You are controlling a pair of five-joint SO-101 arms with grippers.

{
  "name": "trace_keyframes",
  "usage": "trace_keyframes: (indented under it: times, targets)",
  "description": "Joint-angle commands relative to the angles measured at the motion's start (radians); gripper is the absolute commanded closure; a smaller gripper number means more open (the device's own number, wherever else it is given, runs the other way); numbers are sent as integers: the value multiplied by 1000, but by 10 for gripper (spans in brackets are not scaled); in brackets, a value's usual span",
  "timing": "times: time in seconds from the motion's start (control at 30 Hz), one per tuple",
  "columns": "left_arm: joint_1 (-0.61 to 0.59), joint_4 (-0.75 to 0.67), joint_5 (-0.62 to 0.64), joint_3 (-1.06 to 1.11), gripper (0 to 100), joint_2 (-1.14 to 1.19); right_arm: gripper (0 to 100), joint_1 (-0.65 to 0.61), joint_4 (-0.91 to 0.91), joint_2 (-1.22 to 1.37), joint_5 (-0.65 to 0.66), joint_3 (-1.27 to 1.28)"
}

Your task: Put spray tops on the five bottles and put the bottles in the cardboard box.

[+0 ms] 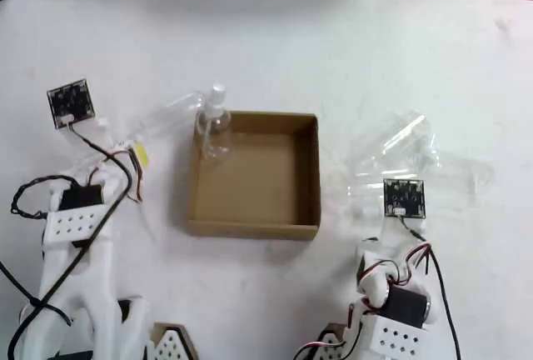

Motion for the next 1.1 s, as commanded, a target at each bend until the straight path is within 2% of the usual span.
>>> trace_keyframes:
  times: [0.0,0.13,0.47,0.63,0.8,0.9,1.07]
  targets:
    - [-113,-44,34,-29,846,-13,746,-2,7,2,3,9]
    - [-194,-83,152,-31,845,-7,747,-2,7,2,6,9]
    - [-180,-80,143,-29,842,-5,747,-2,7,2,9,9]
    - [-81,-77,-8,-14,842,-5,747,-4,7,2,6,9]
    - [-35,-63,-60,-6,841,-12,747,-4,7,2,6,9]
    - [-5,46,-149,-92,841,-13,747,-7,7,2,5,9]
    - [147,278,-405,-327,841,-4,747,-7,7,2,3,9]
